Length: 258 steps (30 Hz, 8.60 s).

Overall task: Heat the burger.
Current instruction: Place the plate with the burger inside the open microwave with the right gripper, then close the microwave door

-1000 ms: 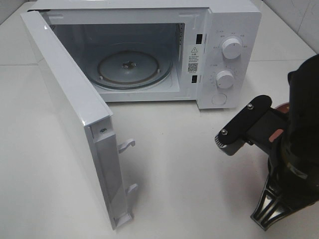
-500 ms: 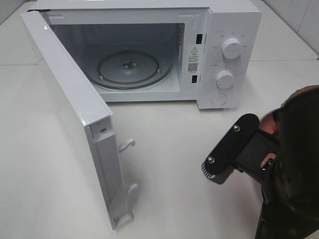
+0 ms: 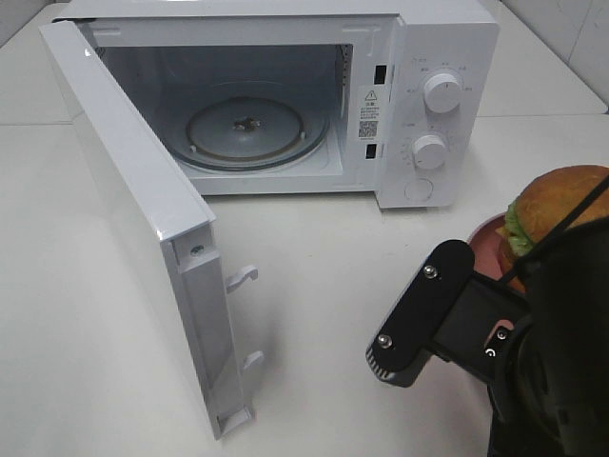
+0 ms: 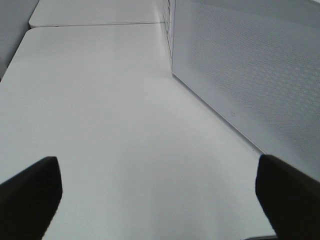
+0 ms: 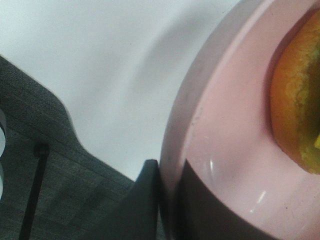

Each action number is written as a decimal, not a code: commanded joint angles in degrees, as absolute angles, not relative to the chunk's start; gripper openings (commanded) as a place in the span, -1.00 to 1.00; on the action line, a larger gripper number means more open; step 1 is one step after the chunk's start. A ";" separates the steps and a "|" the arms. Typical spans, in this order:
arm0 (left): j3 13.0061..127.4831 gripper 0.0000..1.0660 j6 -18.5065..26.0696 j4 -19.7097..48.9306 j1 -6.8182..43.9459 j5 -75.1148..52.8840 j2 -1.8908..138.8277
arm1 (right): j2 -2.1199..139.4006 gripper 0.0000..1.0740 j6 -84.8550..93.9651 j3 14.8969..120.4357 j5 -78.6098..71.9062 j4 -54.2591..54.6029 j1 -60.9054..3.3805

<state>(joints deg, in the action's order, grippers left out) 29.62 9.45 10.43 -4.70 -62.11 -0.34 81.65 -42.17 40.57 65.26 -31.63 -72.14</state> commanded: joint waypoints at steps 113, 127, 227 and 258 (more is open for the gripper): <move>29.62 0.84 9.40 10.71 -4.76 -61.31 -1.09 | 90.93 -1.00 67.78 44.75 4.30 -4.53 -42.17; 29.62 0.84 9.40 10.71 -4.76 -61.31 -1.09 | 99.52 -1.00 65.95 55.63 5.39 -4.98 -39.65; 29.62 0.84 9.40 10.71 -4.76 -61.31 -1.09 | 123.76 0.35 36.67 97.35 34.26 -19.19 -37.70; 29.62 0.84 9.40 10.71 -4.76 -61.31 -1.09 | 107.66 0.39 18.16 82.28 39.30 -16.27 -39.71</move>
<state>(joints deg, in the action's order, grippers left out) 29.62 9.45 10.43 -4.70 -62.11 -0.34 109.26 20.23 83.42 39.13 -16.27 -39.53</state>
